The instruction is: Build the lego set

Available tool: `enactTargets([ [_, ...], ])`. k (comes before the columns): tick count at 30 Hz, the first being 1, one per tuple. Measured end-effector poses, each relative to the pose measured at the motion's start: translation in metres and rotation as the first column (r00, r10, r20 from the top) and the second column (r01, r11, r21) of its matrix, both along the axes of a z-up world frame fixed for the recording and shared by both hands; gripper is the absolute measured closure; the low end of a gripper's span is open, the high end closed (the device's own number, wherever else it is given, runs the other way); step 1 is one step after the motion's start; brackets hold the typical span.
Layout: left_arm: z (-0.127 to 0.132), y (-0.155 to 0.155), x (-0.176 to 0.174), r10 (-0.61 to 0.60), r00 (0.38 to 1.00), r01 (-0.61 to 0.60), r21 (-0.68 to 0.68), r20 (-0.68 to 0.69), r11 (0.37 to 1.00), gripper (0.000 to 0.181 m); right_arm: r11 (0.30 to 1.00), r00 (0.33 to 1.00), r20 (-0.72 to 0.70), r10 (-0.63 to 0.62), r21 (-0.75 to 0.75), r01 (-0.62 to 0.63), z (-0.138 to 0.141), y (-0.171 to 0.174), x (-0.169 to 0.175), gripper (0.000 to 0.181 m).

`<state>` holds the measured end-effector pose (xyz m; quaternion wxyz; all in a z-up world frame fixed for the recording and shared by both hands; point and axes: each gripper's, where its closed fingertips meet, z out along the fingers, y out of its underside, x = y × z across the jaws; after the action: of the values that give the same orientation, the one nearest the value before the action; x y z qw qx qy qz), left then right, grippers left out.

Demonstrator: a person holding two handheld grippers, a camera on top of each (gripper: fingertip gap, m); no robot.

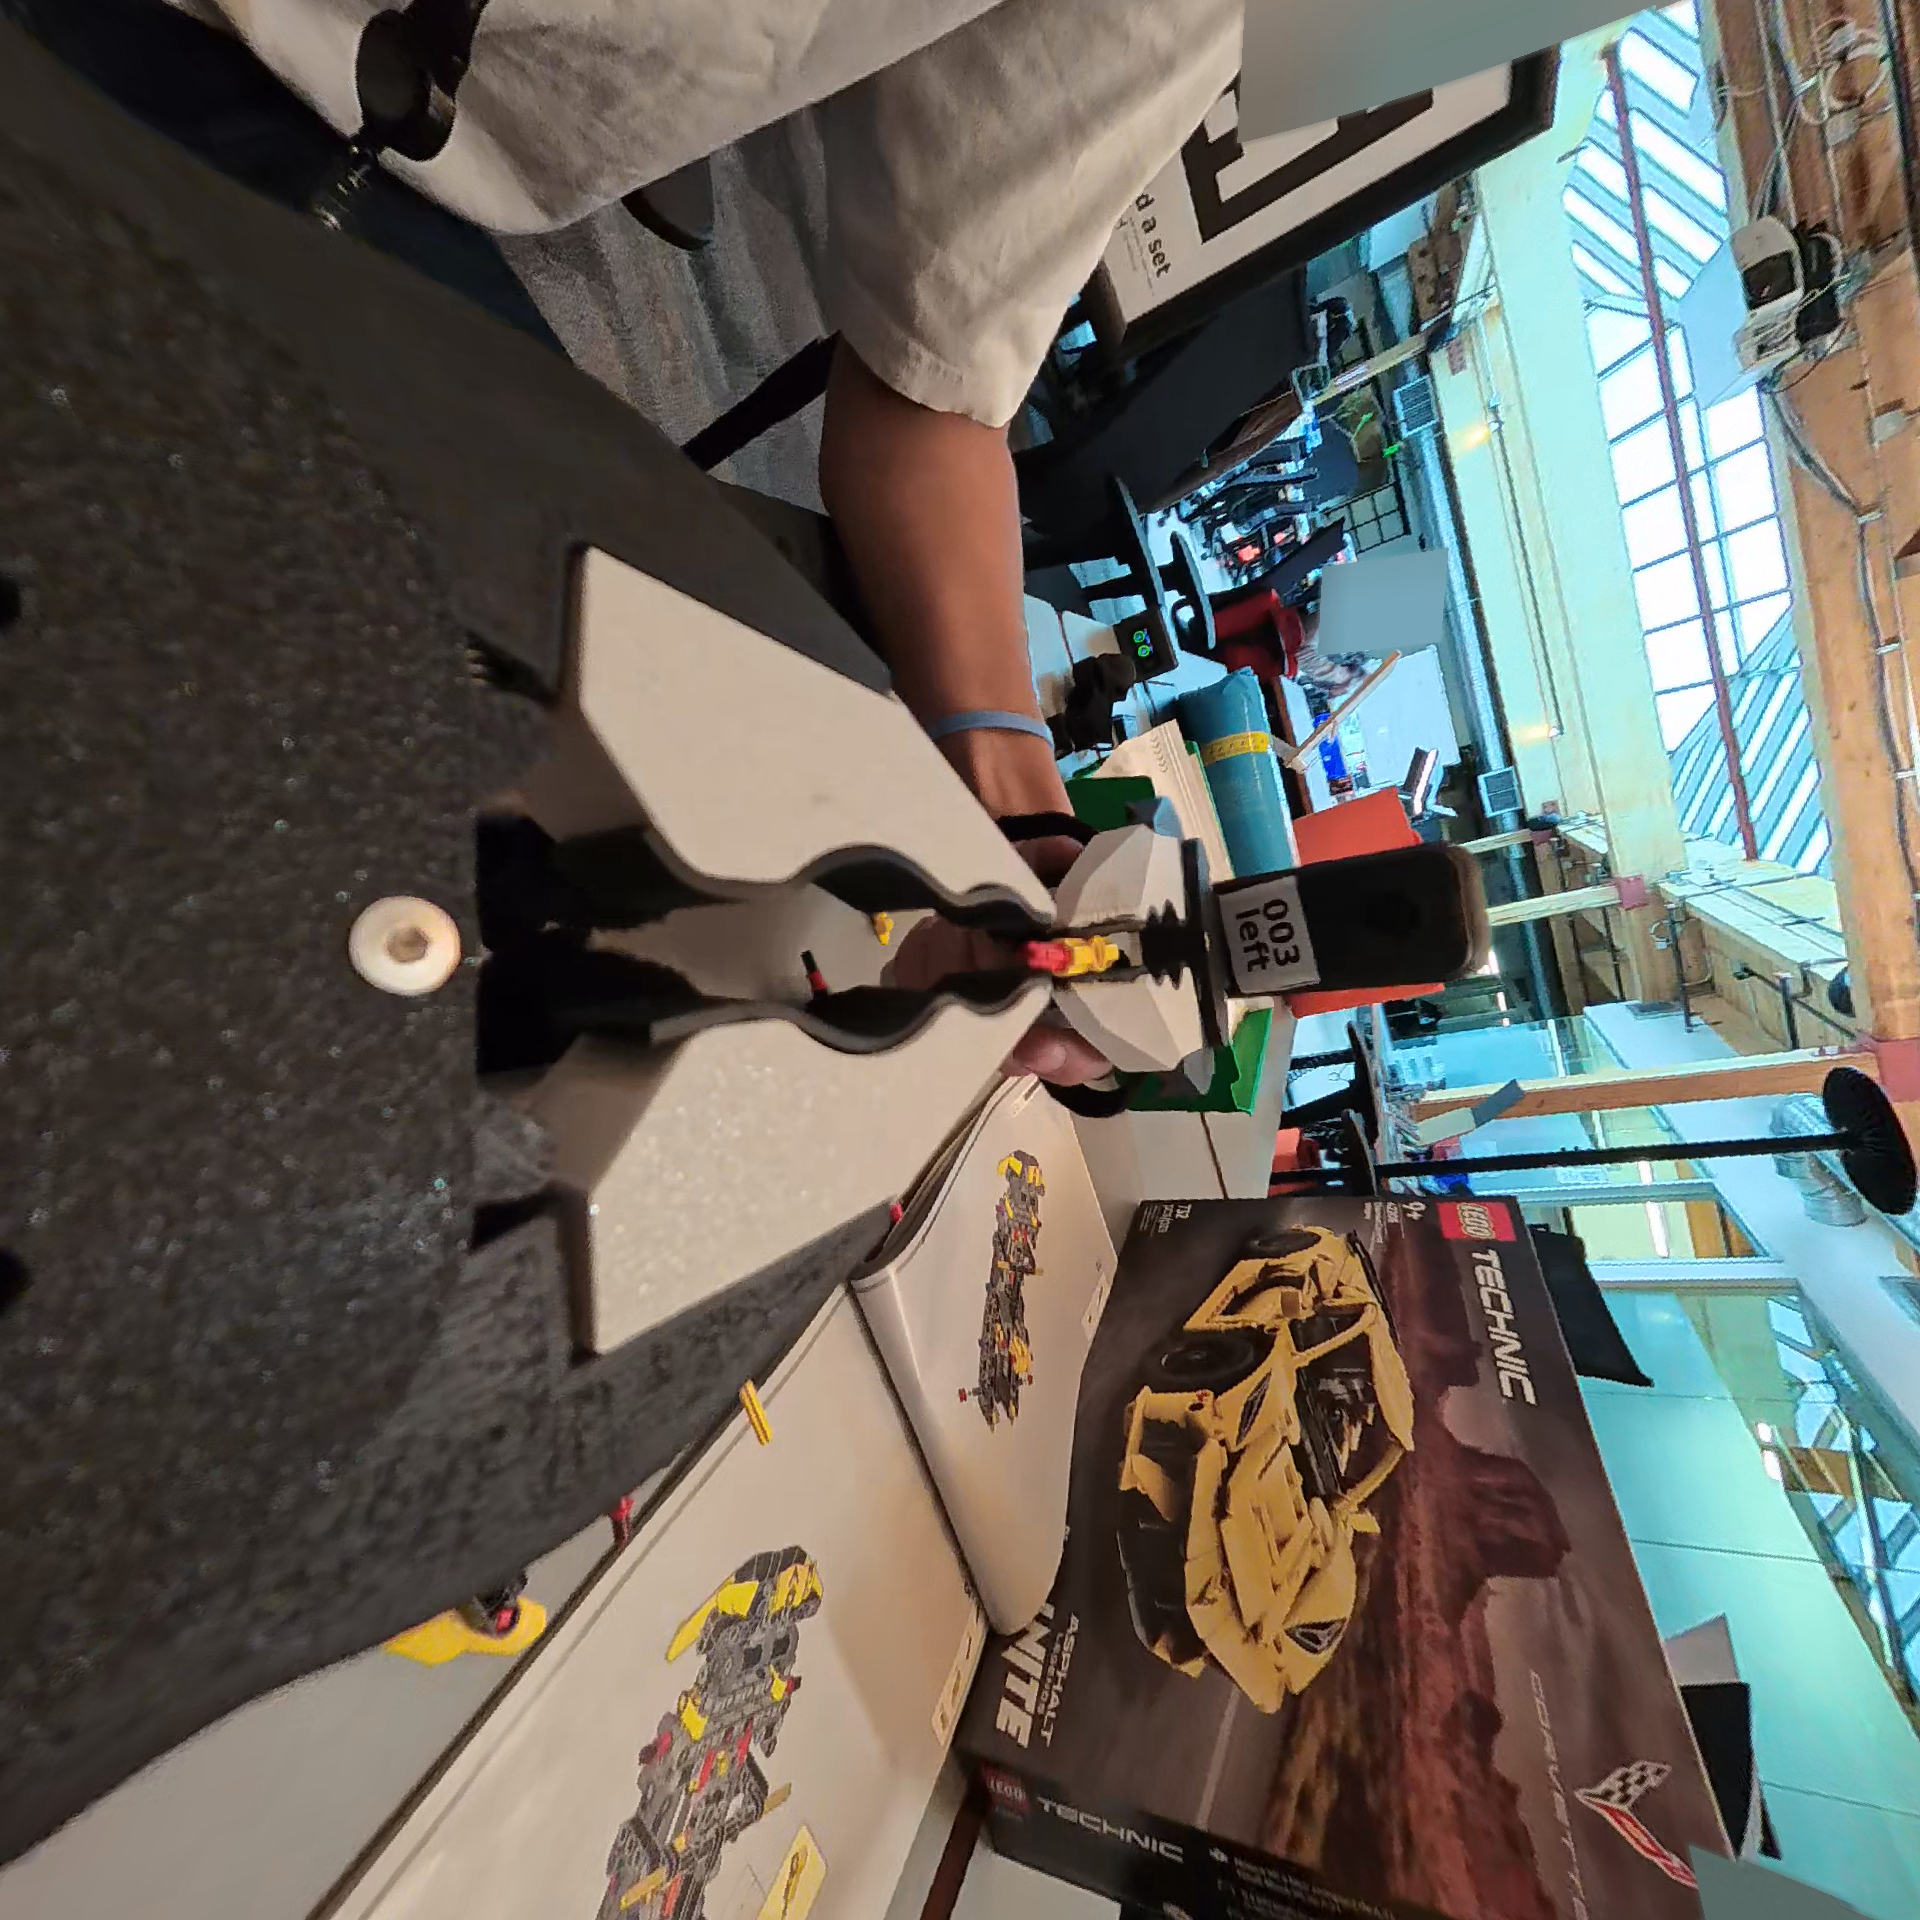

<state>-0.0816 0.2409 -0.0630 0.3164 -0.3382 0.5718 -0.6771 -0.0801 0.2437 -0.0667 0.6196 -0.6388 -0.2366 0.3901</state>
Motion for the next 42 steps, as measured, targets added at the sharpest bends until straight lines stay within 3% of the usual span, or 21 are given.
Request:
enactTargets([
  [10, -0.0016, -0.0054, -0.0006, -0.044, 0.999, 0.043, -0.033, -0.016, 0.999, 0.174, 1.000, 1.000, 0.021, 0.018, 0.009, -0.018, -0.0025, -0.0042, -0.0001, 0.178],
  [18, -0.0026, -0.0085, -0.0051, -0.063, 0.997, 0.063, -0.009, -0.035, 0.998, 0.174, 0.998, 0.992, 0.116, 0.057, -0.007, -0.056, -0.0026, -0.0074, -0.0054, 0.178],
  [25, -0.0078, -0.0045, -0.0020, -0.016, 0.999, 0.018, 0.037, -0.047, 0.999, 0.174, 1.000, 0.984, 0.177, 0.019, -0.012, -0.017, -0.0081, -0.0033, -0.0029, 0.177],
  [36, 0.0015, -0.0083, 0.0013, -0.014, 1.000, 0.014, -0.010, 0.006, 1.000, 0.174, 0.999, 0.996, 0.091, 0.005, 0.032, -0.008, -0.0001, -0.0041, -0.0036, 0.178],
  [42, -0.0031, -0.0072, 0.0017, -0.005, 1.000, 0.005, 0.036, -0.023, 0.999, 0.174, 1.000, 0.997, 0.081, 0.019, 0.000, -0.019, -0.0031, -0.0024, -0.0024, 0.178],
])
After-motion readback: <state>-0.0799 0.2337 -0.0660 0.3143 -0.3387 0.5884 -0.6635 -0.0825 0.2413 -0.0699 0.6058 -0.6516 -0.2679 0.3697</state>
